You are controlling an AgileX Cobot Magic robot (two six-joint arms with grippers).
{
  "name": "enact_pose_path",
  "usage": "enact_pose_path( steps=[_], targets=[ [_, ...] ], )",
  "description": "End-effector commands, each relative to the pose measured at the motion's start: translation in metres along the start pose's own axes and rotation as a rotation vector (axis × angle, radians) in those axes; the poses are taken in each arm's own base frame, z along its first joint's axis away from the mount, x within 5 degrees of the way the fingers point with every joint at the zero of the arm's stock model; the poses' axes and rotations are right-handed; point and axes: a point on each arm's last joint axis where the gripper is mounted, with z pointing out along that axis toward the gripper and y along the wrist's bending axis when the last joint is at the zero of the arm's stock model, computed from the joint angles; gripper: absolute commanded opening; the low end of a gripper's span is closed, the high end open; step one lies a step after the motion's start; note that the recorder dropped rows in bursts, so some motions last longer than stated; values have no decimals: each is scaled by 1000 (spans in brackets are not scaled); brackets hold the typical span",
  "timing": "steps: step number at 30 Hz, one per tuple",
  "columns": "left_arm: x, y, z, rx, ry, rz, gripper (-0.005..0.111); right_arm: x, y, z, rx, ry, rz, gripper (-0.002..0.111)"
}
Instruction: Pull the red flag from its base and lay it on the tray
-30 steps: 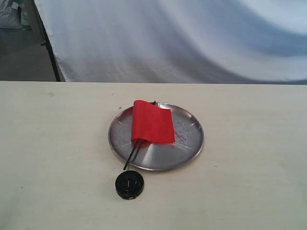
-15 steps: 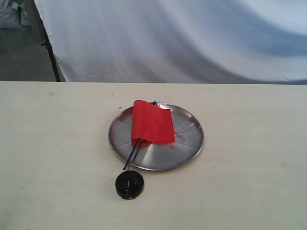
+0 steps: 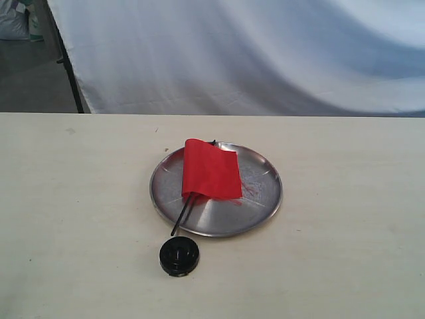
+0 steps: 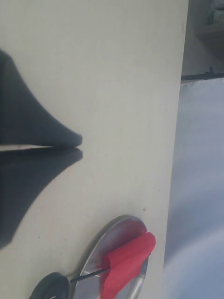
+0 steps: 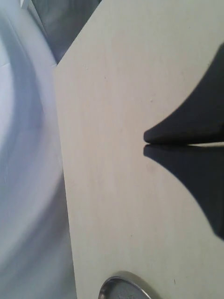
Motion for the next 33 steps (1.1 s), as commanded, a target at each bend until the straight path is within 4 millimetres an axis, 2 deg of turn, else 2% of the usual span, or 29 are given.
enact_pose_path(
  steps=[1,21,23,25,28,33],
  targets=[
    [1,0,0,-2,0,1,0,1,0,0,-1,-2,-131,-1],
    [1,0,0,-2,0,1,0,1,0,0,-1,2,-78,-1],
    [1,0,0,-2,0,1,0,1,1,0,-29,2,-71,-1],
    [1,0,0,-2,0,1,0,2,6,0,-100,8,11,-1],
    [1,0,0,-2,0,1,0,2,10,-1,-163,12,5,-1],
    [1,0,0,-2,0,1,0,4,10,-1,-166,33,-27,-1]
  ],
)
